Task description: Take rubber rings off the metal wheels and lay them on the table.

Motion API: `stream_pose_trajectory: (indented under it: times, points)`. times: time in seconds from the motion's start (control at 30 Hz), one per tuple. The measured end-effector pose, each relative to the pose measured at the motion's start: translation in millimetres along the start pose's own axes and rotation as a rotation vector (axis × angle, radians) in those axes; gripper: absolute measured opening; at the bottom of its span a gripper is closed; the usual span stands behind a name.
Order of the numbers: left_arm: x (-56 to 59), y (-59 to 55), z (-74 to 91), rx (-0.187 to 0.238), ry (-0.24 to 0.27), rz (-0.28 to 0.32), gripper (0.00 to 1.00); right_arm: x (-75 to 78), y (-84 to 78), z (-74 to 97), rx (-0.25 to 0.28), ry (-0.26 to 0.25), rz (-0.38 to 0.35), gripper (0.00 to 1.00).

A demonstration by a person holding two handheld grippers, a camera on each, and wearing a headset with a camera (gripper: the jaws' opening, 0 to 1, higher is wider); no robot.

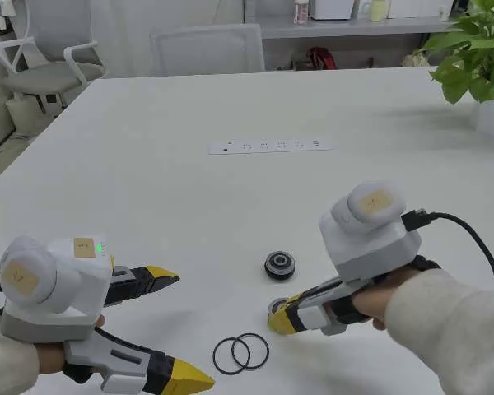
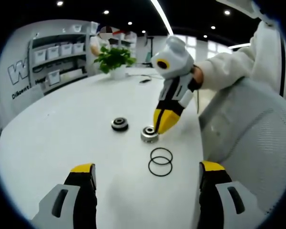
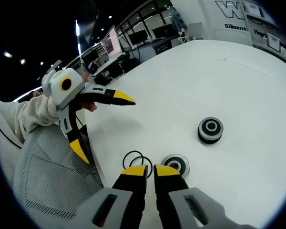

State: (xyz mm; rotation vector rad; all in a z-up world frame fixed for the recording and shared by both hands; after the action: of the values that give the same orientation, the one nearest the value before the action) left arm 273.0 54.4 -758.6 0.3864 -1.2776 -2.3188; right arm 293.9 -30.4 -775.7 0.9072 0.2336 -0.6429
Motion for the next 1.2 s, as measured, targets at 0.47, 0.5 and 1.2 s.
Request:
stream_pose_trajectory:
  times: [0.47, 0.5, 1.2]
  points:
    - [-1.1, -2.2, -0.6, -0.010, 0.002, 0.001, 0.91, 7.4, 17.3, 12.5, 0.091, -0.029, 0.007, 0.06]
    - [-1.2, -2.4, -0.6, -0.011, 0.002, 0.001, 0.91, 7.7, 18.0, 13.0, 0.096, -0.031, 0.009, 0.07]
    - [-6.4, -1.4, 0.3, -0.006, 0.019, 0.028, 0.91, 21.6, 35.6, 27.4, 0.206, -0.088, 0.030, 0.33]
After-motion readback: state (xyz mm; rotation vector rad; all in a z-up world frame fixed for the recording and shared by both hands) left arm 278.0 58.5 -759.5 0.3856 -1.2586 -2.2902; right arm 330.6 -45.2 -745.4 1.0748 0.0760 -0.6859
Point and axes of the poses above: the centre of the closed fingertips' face, and the gripper's own axes: z roughly backward along the fingers, x roughly to its right, y roughly out of its top, the point moved 1 cm from there along z, roughly backward along the fingers, and after that the axes turned 7 degrees about y, right-handed, at the moved point
